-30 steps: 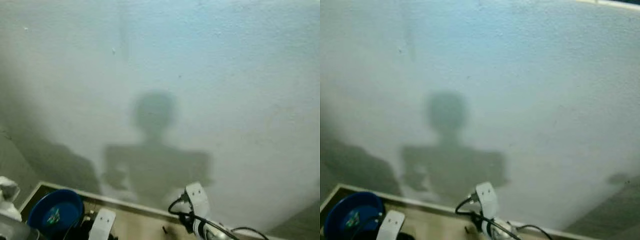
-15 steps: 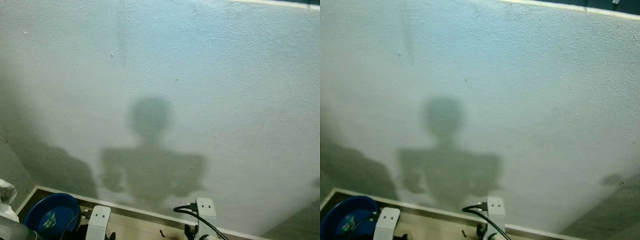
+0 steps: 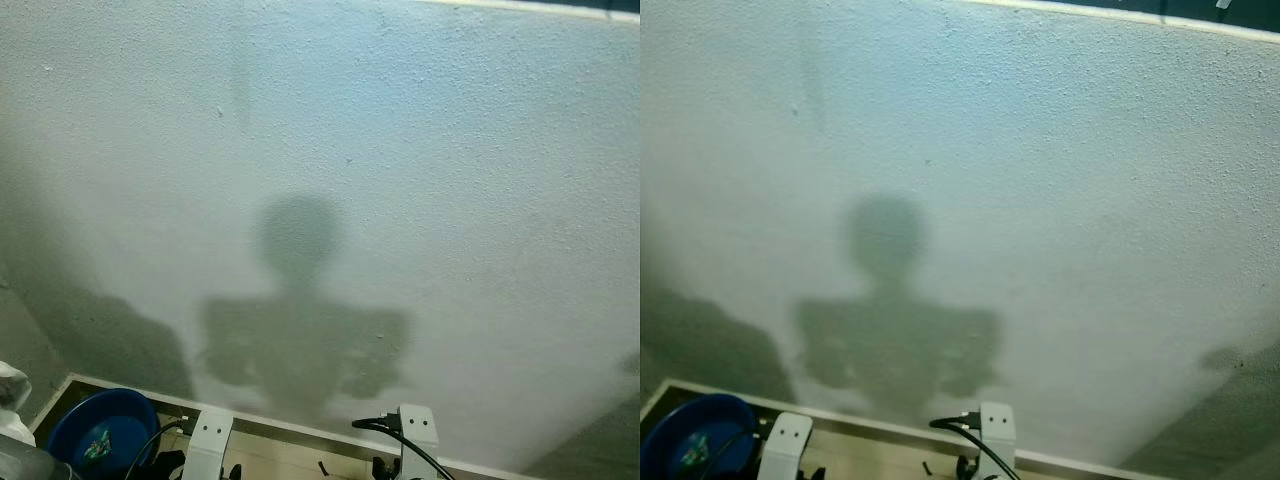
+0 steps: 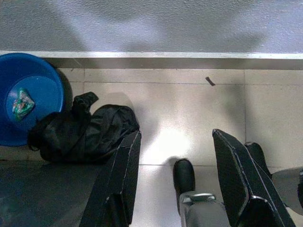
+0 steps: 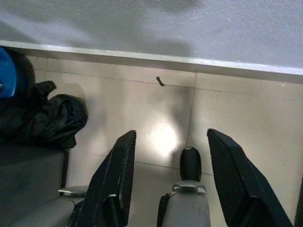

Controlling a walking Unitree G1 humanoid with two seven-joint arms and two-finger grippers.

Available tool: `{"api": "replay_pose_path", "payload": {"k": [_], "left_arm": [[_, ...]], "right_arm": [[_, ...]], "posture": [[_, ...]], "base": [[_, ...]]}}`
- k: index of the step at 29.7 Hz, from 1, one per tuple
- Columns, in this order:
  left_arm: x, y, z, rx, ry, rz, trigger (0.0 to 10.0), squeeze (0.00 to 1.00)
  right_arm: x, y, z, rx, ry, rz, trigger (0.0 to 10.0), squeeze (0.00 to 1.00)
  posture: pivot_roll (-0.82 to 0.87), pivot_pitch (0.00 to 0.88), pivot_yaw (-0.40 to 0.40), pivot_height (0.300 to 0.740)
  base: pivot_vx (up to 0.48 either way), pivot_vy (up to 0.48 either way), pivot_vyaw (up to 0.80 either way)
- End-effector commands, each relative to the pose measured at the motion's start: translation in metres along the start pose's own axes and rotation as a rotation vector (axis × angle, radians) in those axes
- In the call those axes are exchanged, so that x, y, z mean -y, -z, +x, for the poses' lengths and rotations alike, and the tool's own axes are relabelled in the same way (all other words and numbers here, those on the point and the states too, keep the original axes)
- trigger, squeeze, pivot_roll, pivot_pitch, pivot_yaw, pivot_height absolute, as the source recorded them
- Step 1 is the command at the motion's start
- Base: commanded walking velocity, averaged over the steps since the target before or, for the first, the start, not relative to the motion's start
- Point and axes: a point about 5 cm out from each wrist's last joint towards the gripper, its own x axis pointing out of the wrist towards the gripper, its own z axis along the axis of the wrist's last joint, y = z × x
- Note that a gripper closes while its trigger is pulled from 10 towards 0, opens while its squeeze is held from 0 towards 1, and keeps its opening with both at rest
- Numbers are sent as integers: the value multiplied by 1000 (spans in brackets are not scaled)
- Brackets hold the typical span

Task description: Clothes washing

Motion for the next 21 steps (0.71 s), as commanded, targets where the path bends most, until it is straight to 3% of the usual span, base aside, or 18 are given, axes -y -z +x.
{"api": "replay_pose_path", "payload": {"k": [1, 3, 8, 21], "left_arm": [[4, 15, -4, -49, 6, -9, 10000, 0], [6, 19, -5, -51, -1, -53, 10000, 0], [13, 25, -6, -69, 19, -47, 10000, 0], [2, 25, -7, -61, -4, -97, 10000, 0]], "right_arm": [[3, 5, -1, -12, -2, 3, 10000, 0], [9, 4, -1, -9, 10, 21, 10000, 0], [12, 10, -2, -27, 24, -1, 10000, 0], [5, 23, -4, -42, 20, 16, 10000, 0]], "posture": [[45, 70, -26, 740], [30, 55, -32, 740], [34, 61, -23, 740], [26, 81, 8, 740]], "base": [[0, 0, 0], [0, 0, 0], [0, 0, 0], [0, 0, 0]]}}
